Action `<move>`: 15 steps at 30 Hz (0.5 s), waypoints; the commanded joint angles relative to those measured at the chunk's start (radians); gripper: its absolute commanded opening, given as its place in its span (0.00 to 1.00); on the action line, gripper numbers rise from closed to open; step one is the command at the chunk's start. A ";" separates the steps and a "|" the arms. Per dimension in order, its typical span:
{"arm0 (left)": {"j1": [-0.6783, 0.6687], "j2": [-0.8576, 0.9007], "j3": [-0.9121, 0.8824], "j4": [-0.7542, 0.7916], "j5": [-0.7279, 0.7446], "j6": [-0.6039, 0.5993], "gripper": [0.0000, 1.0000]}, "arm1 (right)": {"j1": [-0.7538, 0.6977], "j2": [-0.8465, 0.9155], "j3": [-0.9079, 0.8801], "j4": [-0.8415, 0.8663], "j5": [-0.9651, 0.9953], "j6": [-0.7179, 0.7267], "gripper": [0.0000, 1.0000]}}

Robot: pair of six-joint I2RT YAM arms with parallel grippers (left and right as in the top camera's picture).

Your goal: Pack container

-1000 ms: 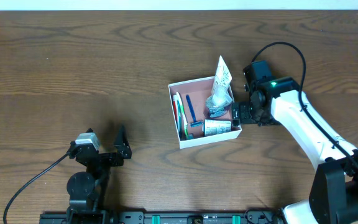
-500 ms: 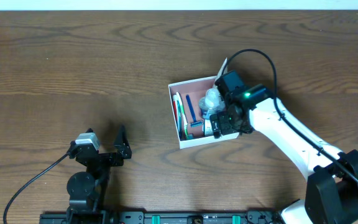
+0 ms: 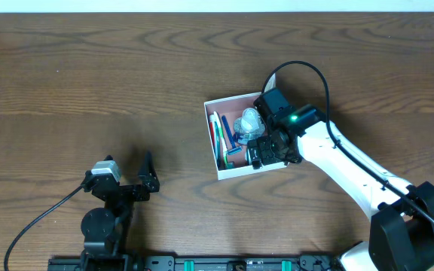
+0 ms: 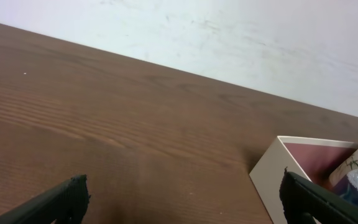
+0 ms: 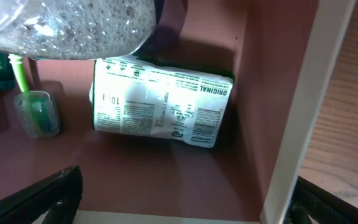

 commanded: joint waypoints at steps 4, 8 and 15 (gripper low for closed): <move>0.005 -0.006 -0.032 -0.006 0.011 0.020 0.98 | 0.016 0.005 0.008 0.005 -0.039 0.033 0.99; 0.005 -0.006 -0.032 -0.006 0.011 0.020 0.98 | 0.036 0.005 0.008 0.018 -0.039 0.045 0.99; 0.005 -0.006 -0.032 -0.006 0.011 0.020 0.98 | 0.069 0.005 0.008 0.032 -0.038 0.071 0.99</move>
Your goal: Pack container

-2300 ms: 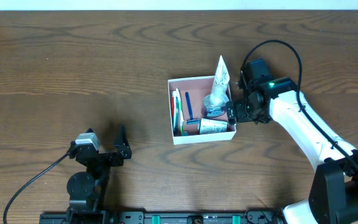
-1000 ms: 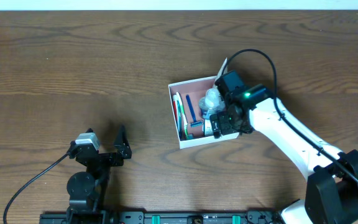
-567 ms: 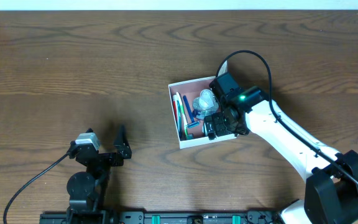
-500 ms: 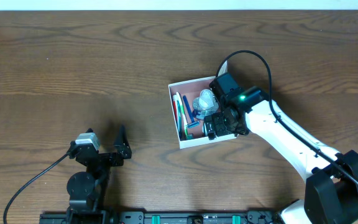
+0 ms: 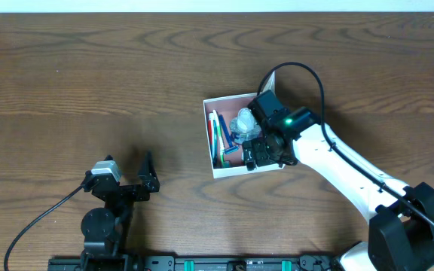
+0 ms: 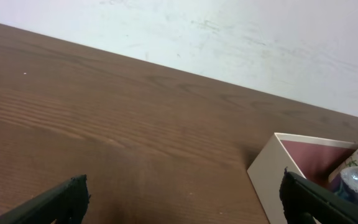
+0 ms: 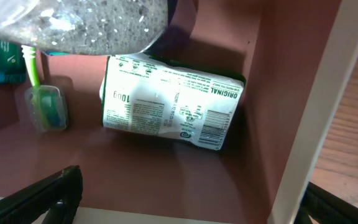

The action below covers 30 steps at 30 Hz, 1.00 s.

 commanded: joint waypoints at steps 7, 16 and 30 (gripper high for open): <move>0.005 -0.006 -0.032 -0.006 0.011 0.020 0.98 | 0.026 0.005 0.008 0.010 -0.030 0.018 0.99; 0.005 -0.006 -0.032 -0.006 0.011 0.020 0.98 | 0.007 -0.060 0.098 -0.071 0.079 -0.006 0.99; 0.005 -0.006 -0.032 -0.006 0.011 0.020 0.98 | -0.063 -0.258 0.320 -0.206 0.131 -0.037 0.99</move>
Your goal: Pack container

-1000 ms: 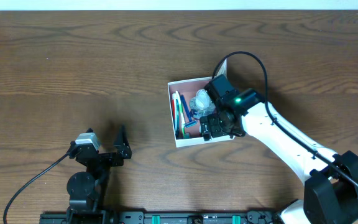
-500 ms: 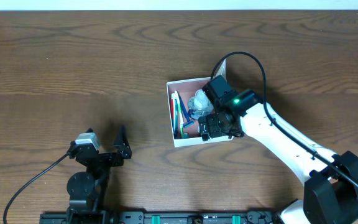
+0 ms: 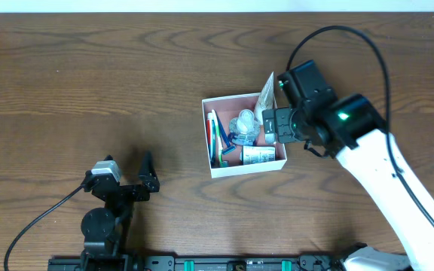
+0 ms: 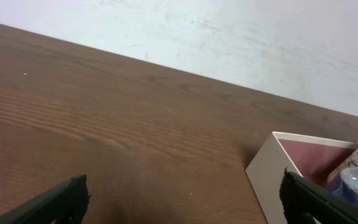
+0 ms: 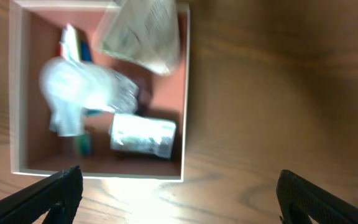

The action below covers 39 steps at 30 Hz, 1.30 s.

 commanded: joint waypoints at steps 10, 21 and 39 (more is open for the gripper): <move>0.005 -0.006 -0.032 -0.006 0.011 0.017 0.98 | 0.008 -0.080 0.020 -0.018 0.035 0.001 0.99; 0.005 -0.006 -0.032 -0.006 0.011 0.017 0.98 | 0.011 -0.069 0.019 0.062 0.059 -0.005 0.99; 0.005 -0.006 -0.032 -0.006 0.011 0.017 0.98 | -0.260 -0.666 -0.320 0.365 0.088 -0.114 0.99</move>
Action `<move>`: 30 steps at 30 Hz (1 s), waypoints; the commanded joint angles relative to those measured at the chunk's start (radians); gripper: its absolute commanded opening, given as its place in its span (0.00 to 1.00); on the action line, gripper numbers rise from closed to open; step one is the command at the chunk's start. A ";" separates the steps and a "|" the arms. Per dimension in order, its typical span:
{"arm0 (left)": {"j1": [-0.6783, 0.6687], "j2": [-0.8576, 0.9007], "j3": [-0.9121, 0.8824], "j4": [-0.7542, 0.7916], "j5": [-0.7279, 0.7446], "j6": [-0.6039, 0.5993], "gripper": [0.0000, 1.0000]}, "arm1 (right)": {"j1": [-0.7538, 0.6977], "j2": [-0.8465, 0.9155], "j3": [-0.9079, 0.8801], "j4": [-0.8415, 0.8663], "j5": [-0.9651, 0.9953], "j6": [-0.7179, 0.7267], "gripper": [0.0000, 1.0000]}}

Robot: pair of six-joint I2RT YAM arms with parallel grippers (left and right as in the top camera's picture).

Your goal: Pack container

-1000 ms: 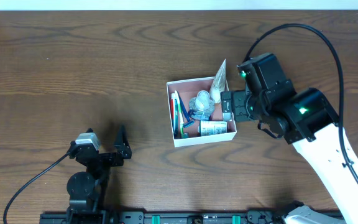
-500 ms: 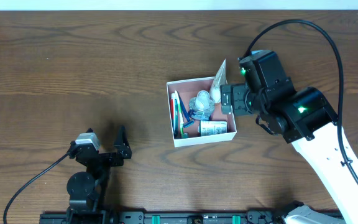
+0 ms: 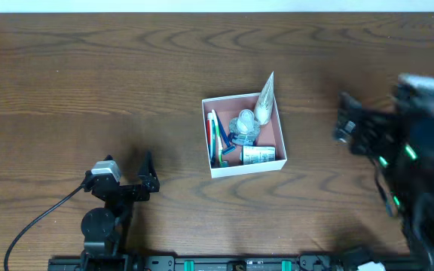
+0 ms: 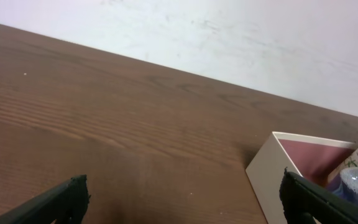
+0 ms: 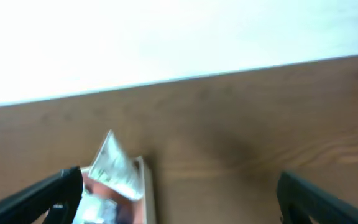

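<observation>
A white box (image 3: 247, 168) with a dark pink inside stands at the table's middle. It holds toothbrushes (image 3: 217, 139) along its left wall, a clear plastic bottle (image 3: 245, 124), a green-and-white packet (image 3: 257, 154) and a white tube (image 3: 264, 102) leaning out of the far right corner. My right gripper (image 3: 343, 126) is blurred, well to the right of the box, and stands open (image 5: 179, 193) with nothing in it. At the front left my left gripper (image 3: 148, 172) is open and empty (image 4: 182, 199). The box's corner (image 4: 272, 180) shows at its right.
The brown wooden table runs to a white wall at the back. A black cable trails from the left arm's base toward the front left edge. A dark rail lies along the front edge.
My right arm was above the box's right edge and is now far to the right of it, its camera looking level across the table. The box and left arm have not moved.
My right gripper was open down inside the box, just over the green-and-white packet, and the box turned slightly between those moments. Later it was raised above the box with the packet left lying inside. Now it is off to the right, empty.
</observation>
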 commanded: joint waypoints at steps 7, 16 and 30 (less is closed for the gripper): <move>0.005 -0.006 -0.032 -0.006 0.010 0.017 0.98 | -0.185 -0.362 -0.550 0.366 -0.199 -0.104 0.99; 0.005 -0.006 -0.032 -0.006 0.010 0.017 0.98 | -0.236 -0.605 -0.966 0.630 -0.246 -0.101 0.99; 0.005 -0.006 -0.032 -0.006 0.010 0.017 0.98 | -0.247 -0.743 -1.200 0.733 -0.309 -0.093 0.99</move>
